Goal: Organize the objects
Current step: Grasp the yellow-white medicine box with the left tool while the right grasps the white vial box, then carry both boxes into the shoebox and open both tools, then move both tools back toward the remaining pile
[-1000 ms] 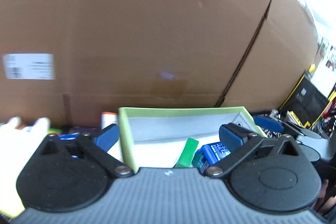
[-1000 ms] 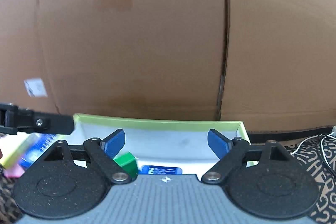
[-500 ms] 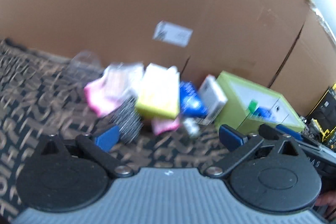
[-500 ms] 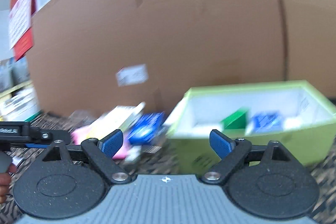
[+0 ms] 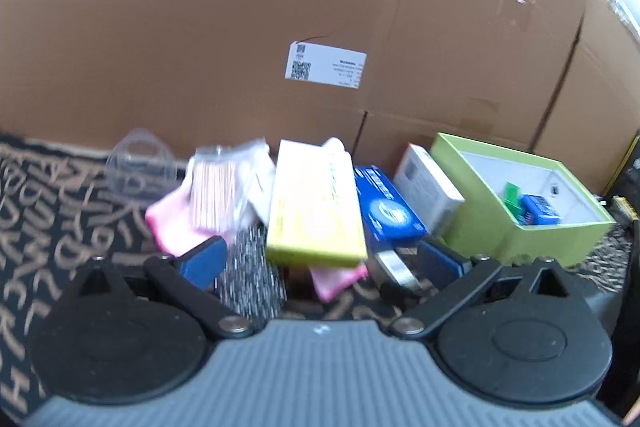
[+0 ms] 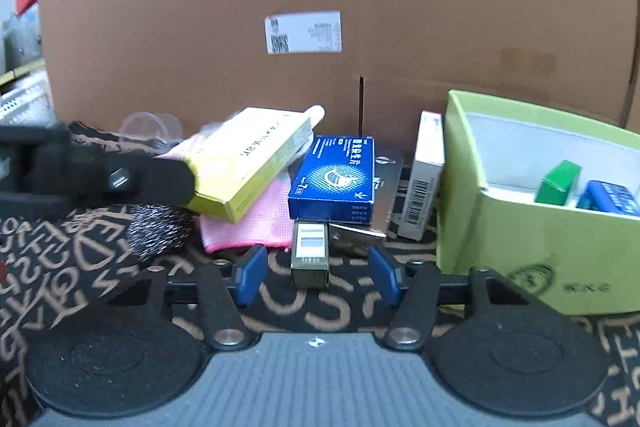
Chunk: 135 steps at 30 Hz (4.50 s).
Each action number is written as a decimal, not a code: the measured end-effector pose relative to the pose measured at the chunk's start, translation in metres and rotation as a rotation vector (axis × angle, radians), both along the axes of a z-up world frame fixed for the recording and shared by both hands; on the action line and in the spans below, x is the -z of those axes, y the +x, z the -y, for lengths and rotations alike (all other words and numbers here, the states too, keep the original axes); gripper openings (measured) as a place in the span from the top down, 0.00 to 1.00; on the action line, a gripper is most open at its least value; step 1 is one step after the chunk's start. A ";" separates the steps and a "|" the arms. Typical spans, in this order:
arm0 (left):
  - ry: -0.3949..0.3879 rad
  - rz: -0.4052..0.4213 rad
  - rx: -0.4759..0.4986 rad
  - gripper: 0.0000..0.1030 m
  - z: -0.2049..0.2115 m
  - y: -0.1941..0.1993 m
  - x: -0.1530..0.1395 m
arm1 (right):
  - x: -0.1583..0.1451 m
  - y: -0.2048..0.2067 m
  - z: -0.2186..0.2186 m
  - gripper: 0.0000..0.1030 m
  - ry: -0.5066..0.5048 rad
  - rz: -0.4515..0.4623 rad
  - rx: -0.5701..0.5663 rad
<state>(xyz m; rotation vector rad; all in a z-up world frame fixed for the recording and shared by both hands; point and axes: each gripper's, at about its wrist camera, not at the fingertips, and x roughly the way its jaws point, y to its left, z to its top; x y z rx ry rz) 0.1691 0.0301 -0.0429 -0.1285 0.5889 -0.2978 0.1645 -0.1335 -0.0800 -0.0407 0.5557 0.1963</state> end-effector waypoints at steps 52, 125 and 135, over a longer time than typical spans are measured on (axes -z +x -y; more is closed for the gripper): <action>0.165 -0.167 0.281 0.36 0.034 -0.069 0.002 | -0.005 -0.112 0.097 0.75 0.127 0.009 -0.040; 0.075 -0.007 0.098 0.00 0.057 -0.023 -0.060 | -0.036 0.052 0.148 0.37 0.016 -0.051 0.031; 0.076 -0.056 0.041 0.00 0.021 -0.028 -0.033 | -0.069 -0.005 0.140 0.21 -0.019 0.115 0.104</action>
